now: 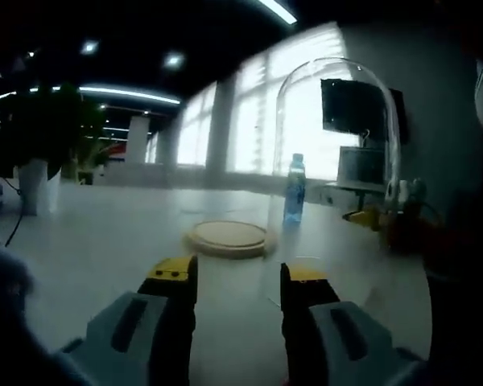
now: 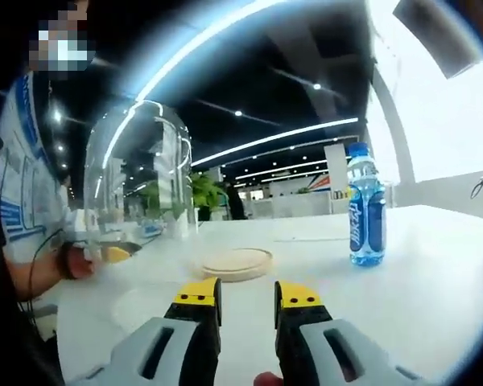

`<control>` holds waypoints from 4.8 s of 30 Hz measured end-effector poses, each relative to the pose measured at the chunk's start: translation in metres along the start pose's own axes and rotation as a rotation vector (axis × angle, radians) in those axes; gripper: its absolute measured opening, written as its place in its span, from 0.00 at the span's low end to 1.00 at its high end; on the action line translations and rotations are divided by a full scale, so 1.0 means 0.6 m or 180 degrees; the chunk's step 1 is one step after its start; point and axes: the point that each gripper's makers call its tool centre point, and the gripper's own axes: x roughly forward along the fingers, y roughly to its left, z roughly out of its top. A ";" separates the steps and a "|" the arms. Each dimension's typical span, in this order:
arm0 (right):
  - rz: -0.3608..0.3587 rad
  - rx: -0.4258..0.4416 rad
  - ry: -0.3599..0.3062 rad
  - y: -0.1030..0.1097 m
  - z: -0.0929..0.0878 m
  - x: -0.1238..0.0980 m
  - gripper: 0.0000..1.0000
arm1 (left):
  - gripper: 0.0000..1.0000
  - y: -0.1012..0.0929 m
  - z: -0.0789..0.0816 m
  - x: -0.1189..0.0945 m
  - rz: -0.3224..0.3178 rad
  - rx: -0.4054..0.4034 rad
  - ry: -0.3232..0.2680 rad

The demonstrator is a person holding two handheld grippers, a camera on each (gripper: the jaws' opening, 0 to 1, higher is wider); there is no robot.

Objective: Open the cover put in the Mizone put the cover back on

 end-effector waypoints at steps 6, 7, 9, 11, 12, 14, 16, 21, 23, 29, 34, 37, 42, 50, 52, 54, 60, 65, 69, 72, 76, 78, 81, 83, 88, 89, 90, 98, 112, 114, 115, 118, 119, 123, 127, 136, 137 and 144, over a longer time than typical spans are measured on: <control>-0.0027 -0.0060 0.0038 -0.003 -0.004 0.001 0.19 | 0.34 0.001 0.003 -0.004 -0.0024 -0.0074 -0.0048; -0.0043 -0.0067 0.0037 -0.005 -0.003 0.001 0.19 | 0.34 0.001 0.004 -0.005 -0.0024 -0.0094 -0.0064; -0.0062 -0.0060 0.0021 -0.008 -0.002 0.000 0.19 | 0.34 0.002 0.006 -0.007 -0.0015 -0.0107 -0.0090; -0.0087 -0.0044 0.0031 -0.012 -0.003 0.000 0.19 | 0.34 0.003 0.008 -0.008 -0.0005 -0.0117 -0.0113; -0.0093 -0.0039 0.0028 -0.013 -0.003 0.000 0.19 | 0.34 0.004 0.009 -0.008 -0.0003 -0.0125 -0.0118; -0.0096 -0.0033 0.0017 -0.014 -0.002 -0.001 0.19 | 0.34 0.003 0.008 -0.008 -0.0010 -0.0135 -0.0117; -0.0108 -0.0033 0.0019 -0.015 -0.003 -0.001 0.19 | 0.34 0.002 0.007 -0.007 -0.0024 -0.0134 -0.0106; -0.0114 -0.0047 0.0013 -0.028 -0.005 0.000 0.19 | 0.34 -0.004 0.003 -0.004 -0.0074 -0.0097 -0.0068; -0.0109 -0.0042 -0.0006 -0.026 -0.004 0.000 0.19 | 0.34 -0.006 0.003 -0.004 -0.0086 -0.0090 -0.0073; -0.0113 -0.0020 -0.0016 -0.023 -0.001 0.001 0.19 | 0.34 -0.010 0.004 -0.004 -0.0120 -0.0102 -0.0089; -0.0144 0.0032 -0.0002 -0.024 0.007 0.004 0.19 | 0.34 -0.010 0.001 -0.003 -0.0124 -0.0096 -0.0057; -0.0216 -0.0056 0.0008 -0.034 0.021 0.008 0.20 | 0.34 -0.011 0.001 -0.004 -0.0128 -0.0107 -0.0065; -0.0314 -0.0187 -0.0053 -0.057 0.060 0.019 0.21 | 0.34 -0.012 0.010 -0.006 -0.0145 -0.0146 -0.0157; -0.0469 -0.0415 -0.0065 -0.093 0.114 0.050 0.21 | 0.34 -0.009 0.004 -0.005 -0.0113 -0.0108 -0.0095; -0.0493 -0.0436 -0.0082 -0.100 0.125 0.057 0.21 | 0.33 -0.008 0.004 -0.005 -0.0106 -0.0117 -0.0100; -0.0523 -0.0439 -0.0090 -0.108 0.134 0.063 0.21 | 0.33 -0.007 0.006 -0.006 -0.0106 -0.0127 -0.0121; -0.0652 -0.0479 -0.0123 -0.134 0.165 0.077 0.21 | 0.33 -0.009 0.004 -0.005 -0.0117 -0.0116 -0.0102; -0.0791 -0.0480 -0.0131 -0.157 0.181 0.086 0.22 | 0.33 -0.011 0.003 -0.005 -0.0131 -0.0082 -0.0088; -0.0897 -0.0501 -0.0078 -0.175 0.188 0.098 0.22 | 0.33 -0.011 0.003 -0.005 -0.0129 -0.0077 -0.0084; -0.0964 -0.0535 -0.0078 -0.188 0.198 0.106 0.22 | 0.33 -0.012 0.002 -0.005 -0.0135 -0.0077 -0.0080; -0.1081 -0.0654 -0.0038 -0.208 0.210 0.113 0.22 | 0.33 -0.014 0.001 -0.005 -0.0149 -0.0060 -0.0065; -0.1140 -0.0683 -0.0010 -0.219 0.214 0.117 0.22 | 0.33 -0.017 0.001 -0.005 -0.0168 -0.0057 -0.0070; -0.1189 -0.0672 0.0022 -0.233 0.216 0.123 0.23 | 0.33 -0.019 0.001 -0.005 -0.0184 -0.0043 -0.0065; -0.1226 -0.0650 0.0034 -0.242 0.219 0.126 0.24 | 0.33 -0.019 0.000 -0.005 -0.0178 -0.0037 -0.0063; -0.1304 -0.0661 0.0020 -0.262 0.231 0.140 0.24 | 0.33 -0.017 0.001 -0.005 -0.0176 -0.0053 -0.0068; -0.1323 -0.0651 0.0020 -0.268 0.234 0.144 0.25 | 0.33 -0.019 0.001 -0.005 -0.0187 -0.0049 -0.0073; -0.1338 -0.0636 0.0019 -0.273 0.236 0.148 0.25 | 0.33 -0.020 0.001 -0.005 -0.0193 -0.0036 -0.0070; -0.1420 -0.0577 0.0090 -0.324 0.238 0.183 0.26 | 0.33 -0.017 0.000 -0.005 -0.0171 -0.0032 -0.0062; -0.1493 -0.0404 0.0090 -0.348 0.238 0.233 0.27 | 0.32 -0.016 -0.001 -0.005 -0.0158 -0.0014 -0.0051; -0.1492 -0.0386 0.0076 -0.350 0.237 0.234 0.27 | 0.32 -0.016 -0.001 -0.005 -0.0153 -0.0020 -0.0054; -0.1494 -0.0381 0.0074 -0.352 0.237 0.236 0.27 | 0.32 -0.016 -0.001 -0.005 -0.0153 -0.0022 -0.0056; -0.1486 -0.0360 0.0053 -0.353 0.238 0.241 0.27 | 0.32 -0.016 -0.001 -0.005 -0.0156 -0.0016 -0.0055; -0.1487 -0.0356 0.0051 -0.353 0.238 0.241 0.27 | 0.32 -0.016 -0.001 -0.005 -0.0156 -0.0014 -0.0052; -0.1484 -0.0341 0.0025 -0.354 0.240 0.244 0.27 | 0.32 -0.016 -0.003 -0.005 -0.0151 0.0007 -0.0035; -0.1481 -0.0346 0.0005 -0.356 0.242 0.250 0.27 | 0.32 -0.016 -0.002 -0.006 -0.0151 0.0000 -0.0042; -0.1464 -0.0334 0.0005 -0.356 0.239 0.259 0.25 | 0.32 -0.016 -0.003 -0.005 -0.0144 0.0000 -0.0036; -0.1476 -0.0343 0.0006 -0.357 0.239 0.258 0.24 | 0.32 -0.016 -0.003 -0.005 -0.0144 0.0002 -0.0036; -0.1507 -0.0396 0.0017 -0.356 0.238 0.257 0.23 | 0.32 -0.016 -0.005 -0.005 -0.0140 0.0019 -0.0024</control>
